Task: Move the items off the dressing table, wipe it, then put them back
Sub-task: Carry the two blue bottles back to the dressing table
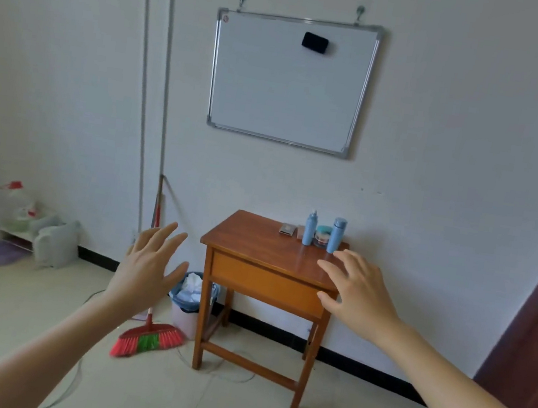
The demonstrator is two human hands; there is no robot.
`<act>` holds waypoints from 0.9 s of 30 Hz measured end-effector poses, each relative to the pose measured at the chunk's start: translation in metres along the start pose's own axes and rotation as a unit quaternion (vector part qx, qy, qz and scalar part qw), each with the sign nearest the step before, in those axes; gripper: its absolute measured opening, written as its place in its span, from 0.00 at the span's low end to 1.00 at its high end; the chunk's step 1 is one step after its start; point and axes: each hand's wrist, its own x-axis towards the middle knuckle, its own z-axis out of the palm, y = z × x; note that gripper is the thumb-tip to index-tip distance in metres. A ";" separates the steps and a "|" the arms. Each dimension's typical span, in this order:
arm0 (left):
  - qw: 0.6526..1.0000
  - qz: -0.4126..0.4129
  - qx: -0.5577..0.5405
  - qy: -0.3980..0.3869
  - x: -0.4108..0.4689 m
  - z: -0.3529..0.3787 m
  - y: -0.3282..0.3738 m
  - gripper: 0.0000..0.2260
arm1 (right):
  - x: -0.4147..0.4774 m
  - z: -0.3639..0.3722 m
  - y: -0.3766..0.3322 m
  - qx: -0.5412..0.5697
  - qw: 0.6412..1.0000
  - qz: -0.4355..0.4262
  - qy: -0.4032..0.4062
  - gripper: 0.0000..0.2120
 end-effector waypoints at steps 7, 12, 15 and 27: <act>0.999 0.039 -0.023 -0.015 0.082 0.065 0.009 0.23 | 0.062 0.031 0.056 -0.039 0.999 0.001 -0.001 0.26; 0.999 0.039 0.000 -0.020 0.154 0.111 0.017 0.24 | 0.125 0.072 0.119 -0.013 0.999 0.034 0.013 0.26; 0.999 0.032 0.014 -0.019 0.203 0.133 0.024 0.24 | 0.169 0.098 0.152 -0.010 1.000 0.028 -0.001 0.26; 0.997 -0.047 -0.007 -0.065 0.308 0.256 -0.023 0.24 | 0.286 0.251 0.194 0.063 0.993 0.018 -0.102 0.26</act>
